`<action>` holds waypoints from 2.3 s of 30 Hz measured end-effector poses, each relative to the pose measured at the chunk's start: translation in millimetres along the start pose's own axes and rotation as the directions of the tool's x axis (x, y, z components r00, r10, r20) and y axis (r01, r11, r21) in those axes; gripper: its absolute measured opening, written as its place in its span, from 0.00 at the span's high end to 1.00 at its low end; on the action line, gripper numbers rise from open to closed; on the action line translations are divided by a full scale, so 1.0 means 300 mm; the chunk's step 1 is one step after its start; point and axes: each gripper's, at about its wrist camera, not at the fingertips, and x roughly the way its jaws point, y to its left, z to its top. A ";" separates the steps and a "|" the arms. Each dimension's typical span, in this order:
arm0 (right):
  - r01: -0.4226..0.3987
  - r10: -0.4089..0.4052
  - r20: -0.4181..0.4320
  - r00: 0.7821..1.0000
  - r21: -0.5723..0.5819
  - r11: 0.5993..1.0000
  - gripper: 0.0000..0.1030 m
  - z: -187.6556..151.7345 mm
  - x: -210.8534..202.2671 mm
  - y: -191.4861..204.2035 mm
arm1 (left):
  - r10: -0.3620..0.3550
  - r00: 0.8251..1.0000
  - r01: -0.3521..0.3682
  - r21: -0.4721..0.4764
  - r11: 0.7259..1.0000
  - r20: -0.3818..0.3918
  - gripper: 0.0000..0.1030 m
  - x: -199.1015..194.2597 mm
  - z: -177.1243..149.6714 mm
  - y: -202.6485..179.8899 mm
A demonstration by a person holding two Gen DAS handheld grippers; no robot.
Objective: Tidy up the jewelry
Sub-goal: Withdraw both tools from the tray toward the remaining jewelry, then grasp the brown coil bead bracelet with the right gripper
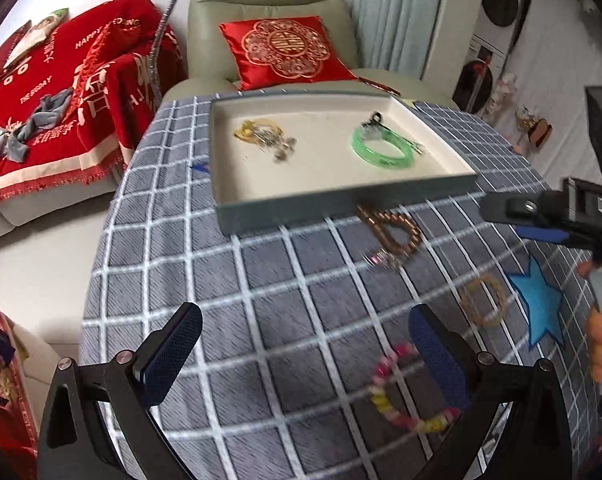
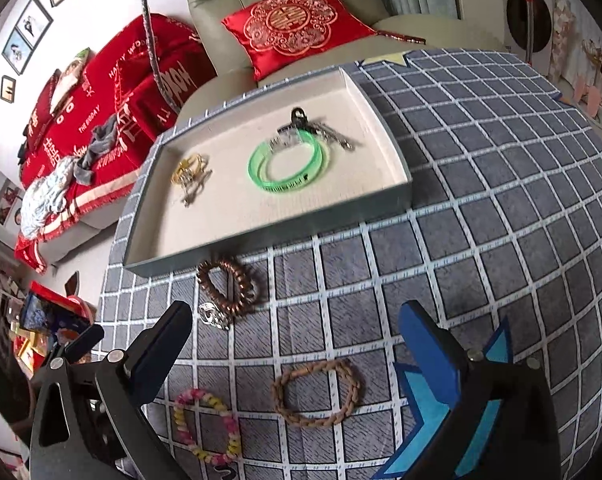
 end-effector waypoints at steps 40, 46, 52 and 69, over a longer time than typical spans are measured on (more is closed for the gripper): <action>0.087 -0.096 -0.055 0.994 -0.144 0.986 0.01 0.012 0.175 0.115 | 0.072 0.993 -0.070 0.026 0.997 -0.089 0.00 0.068 -0.122 -0.093; 0.139 -0.151 -0.043 0.988 -0.208 0.968 0.15 0.013 0.208 0.152 | 0.072 0.993 -0.070 0.028 0.997 -0.090 0.00 0.068 -0.123 -0.098; 0.125 -0.139 -0.037 0.990 -0.250 0.960 0.31 0.018 0.208 0.184 | 0.071 0.993 -0.069 0.031 0.997 -0.094 0.00 0.067 -0.118 -0.097; 0.165 -0.196 -0.045 0.980 -0.374 0.913 0.65 0.009 0.225 0.245 | 0.068 0.993 -0.065 0.035 0.997 -0.092 0.00 0.064 -0.120 -0.095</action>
